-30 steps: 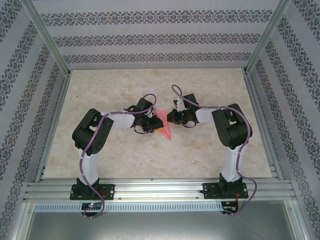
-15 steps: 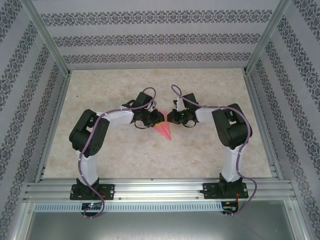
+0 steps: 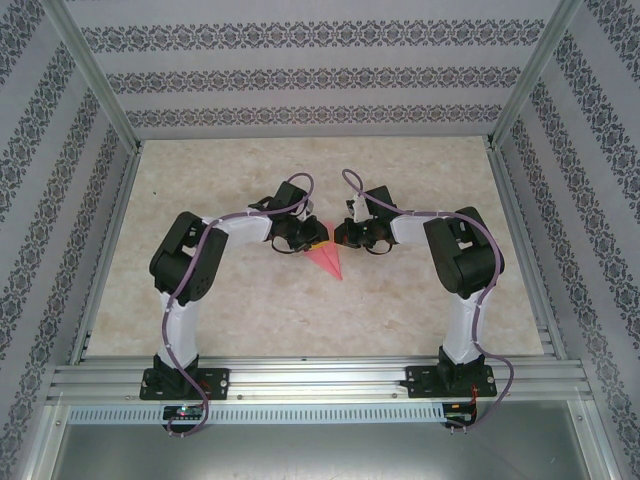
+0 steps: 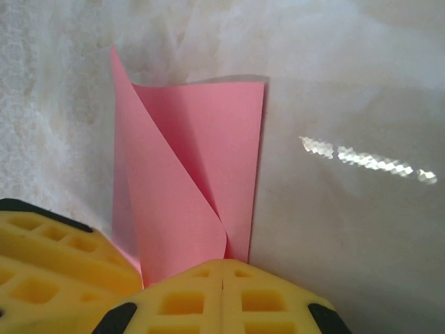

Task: Fold a paper plane with a square sheet of paper (fold left side to right side)
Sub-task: Fourth fold the wing at the center of the table.

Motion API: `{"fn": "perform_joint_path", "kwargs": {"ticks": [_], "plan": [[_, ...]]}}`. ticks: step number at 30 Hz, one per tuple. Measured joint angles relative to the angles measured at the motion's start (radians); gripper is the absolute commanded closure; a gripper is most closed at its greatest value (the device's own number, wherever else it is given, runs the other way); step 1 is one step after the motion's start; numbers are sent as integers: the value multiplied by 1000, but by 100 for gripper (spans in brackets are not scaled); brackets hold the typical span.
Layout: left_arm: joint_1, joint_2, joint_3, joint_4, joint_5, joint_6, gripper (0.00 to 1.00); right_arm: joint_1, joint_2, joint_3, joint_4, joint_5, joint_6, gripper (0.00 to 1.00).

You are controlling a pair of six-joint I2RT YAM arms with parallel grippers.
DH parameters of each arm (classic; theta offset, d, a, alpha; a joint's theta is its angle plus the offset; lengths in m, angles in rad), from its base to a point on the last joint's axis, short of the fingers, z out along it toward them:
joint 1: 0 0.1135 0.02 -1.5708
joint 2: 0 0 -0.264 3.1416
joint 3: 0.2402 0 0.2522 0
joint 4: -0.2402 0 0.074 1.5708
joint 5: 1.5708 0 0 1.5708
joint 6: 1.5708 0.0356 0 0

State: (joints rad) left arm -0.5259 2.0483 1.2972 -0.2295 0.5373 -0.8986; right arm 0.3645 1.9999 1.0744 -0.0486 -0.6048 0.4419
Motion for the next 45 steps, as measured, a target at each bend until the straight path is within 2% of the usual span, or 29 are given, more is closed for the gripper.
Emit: {"fn": "perform_joint_path", "kwargs": {"ticks": [13,24,29,34,42,45], "plan": [[2,41,16,0,6,0,79,0,6,19,-31,0,-18,95],[7,50,18,3,15,0,79,-3,-43,37,-118,40,-29,74],[8,50,10,16,19,-1,79,-12,-167,17,-162,63,-40,75],[9,50,8,23,23,0,79,8,-301,-91,-139,37,-18,78],[9,50,8,23,23,-1,79,139,-313,-175,-122,-19,32,78],[9,50,7,24,23,-1,79,150,-299,-177,-106,-22,39,78]]}}
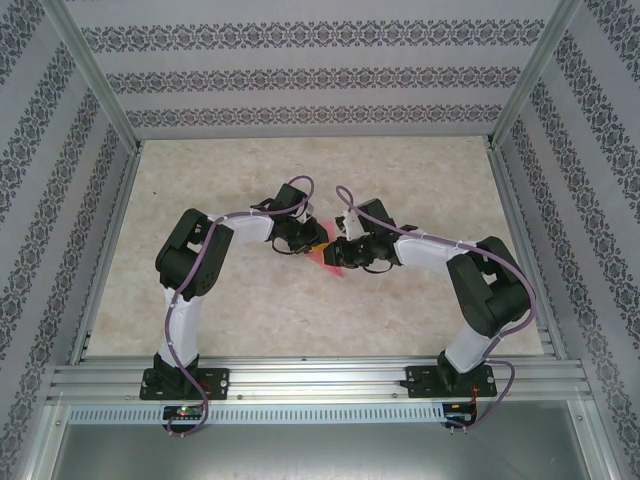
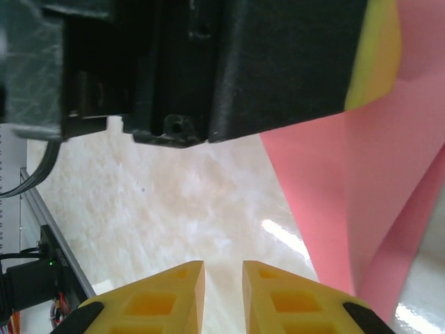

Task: Fold a paper plane with a square sheet of paper (fold left side to right side)
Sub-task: Fourth fold the wing at the center of the table.

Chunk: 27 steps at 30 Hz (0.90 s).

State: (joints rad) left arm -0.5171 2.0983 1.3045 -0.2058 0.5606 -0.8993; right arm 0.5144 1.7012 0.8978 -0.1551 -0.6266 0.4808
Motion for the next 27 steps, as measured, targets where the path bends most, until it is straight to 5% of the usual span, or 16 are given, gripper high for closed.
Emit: {"fn": "perform_joint_path", "kwargs": {"ticks": [27], "plan": [[0,0,0,0,0,0,79,0,75,-19,-26,52,-4,78]]}}
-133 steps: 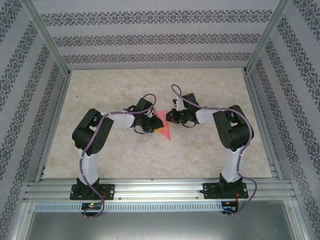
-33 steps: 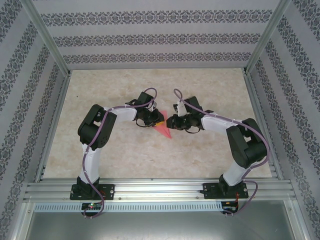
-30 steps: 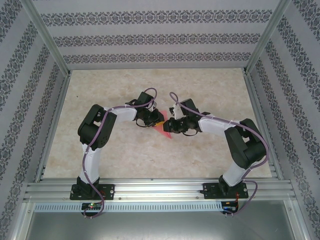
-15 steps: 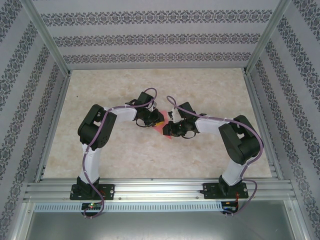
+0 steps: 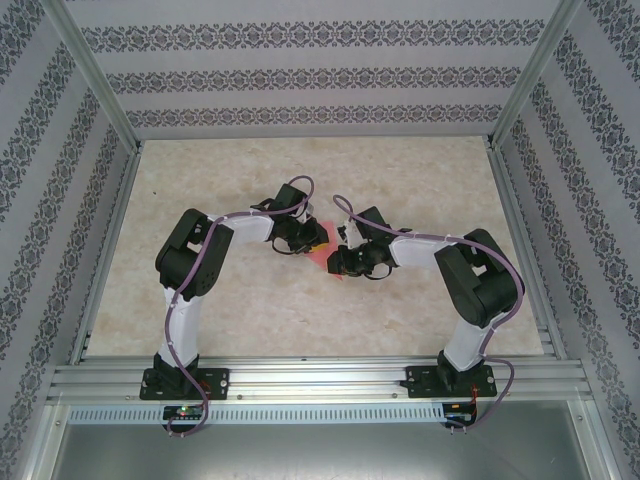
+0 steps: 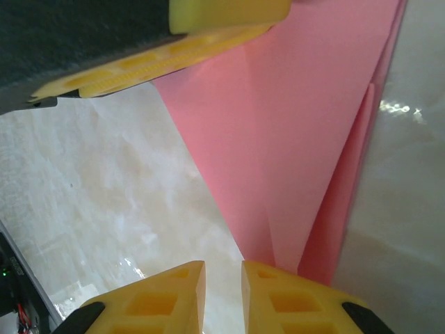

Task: Fold a paper plane with a square sheet of paper (fold left side to right side)
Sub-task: Fourth fold the wing at the center of the table.

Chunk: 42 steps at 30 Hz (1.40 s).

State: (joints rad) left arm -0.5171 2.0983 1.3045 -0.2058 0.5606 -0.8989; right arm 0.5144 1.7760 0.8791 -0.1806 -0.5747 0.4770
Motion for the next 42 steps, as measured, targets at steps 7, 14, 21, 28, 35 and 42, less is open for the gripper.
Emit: {"fn": "perform_joint_path", "kwargs": {"ticks": [7,14,21,28,35,42], "plan": [[0,0,0,0,0,0,79,0,0,-1,-2,7,0,78],[0,0,0,0,0,0,79,-6,0,0,-24,30,-8,78],[0,0,0,0,0,0,79,-6,0,1,-34,42,-8,78],[0,0,0,0,0,0,79,-8,0,1,-38,48,-8,78],[0,0,0,0,3,0,79,-32,0,-5,-45,50,4,80],[0,3,5,-4,6,1,79,-58,1,-43,5,21,58,90]]}}
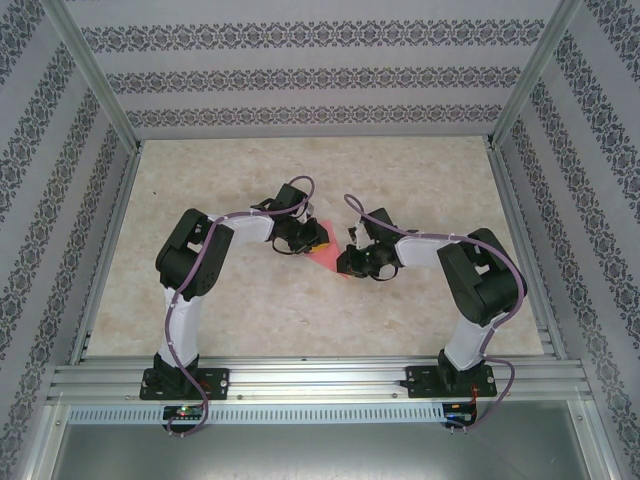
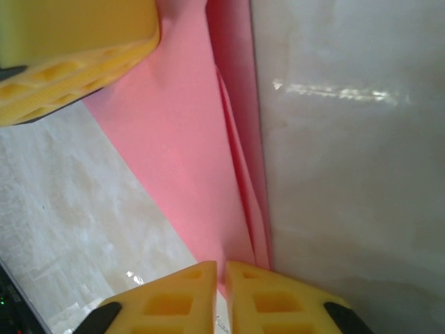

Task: Fold a paper plane with a square sheet of paper (fold left side to right side)
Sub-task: Fourth fold the wing at the center of the table.

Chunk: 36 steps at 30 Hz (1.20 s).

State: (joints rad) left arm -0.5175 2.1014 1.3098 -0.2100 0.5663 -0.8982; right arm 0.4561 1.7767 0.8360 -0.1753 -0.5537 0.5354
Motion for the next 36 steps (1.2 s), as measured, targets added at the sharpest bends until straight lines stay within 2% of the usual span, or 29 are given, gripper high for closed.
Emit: {"fn": "perform_joint_path", "kwargs": {"ticks": [16,29,36], "plan": [[21,76,149,-137,30,57,77,-8,2,-23,41,-24,43,93],[132,188,343,-219,39,113,77,-10,2,-27,46,-24,43,93],[196,229,427,-254,8,156,77,-10,1,-27,45,-24,43,93]]}}
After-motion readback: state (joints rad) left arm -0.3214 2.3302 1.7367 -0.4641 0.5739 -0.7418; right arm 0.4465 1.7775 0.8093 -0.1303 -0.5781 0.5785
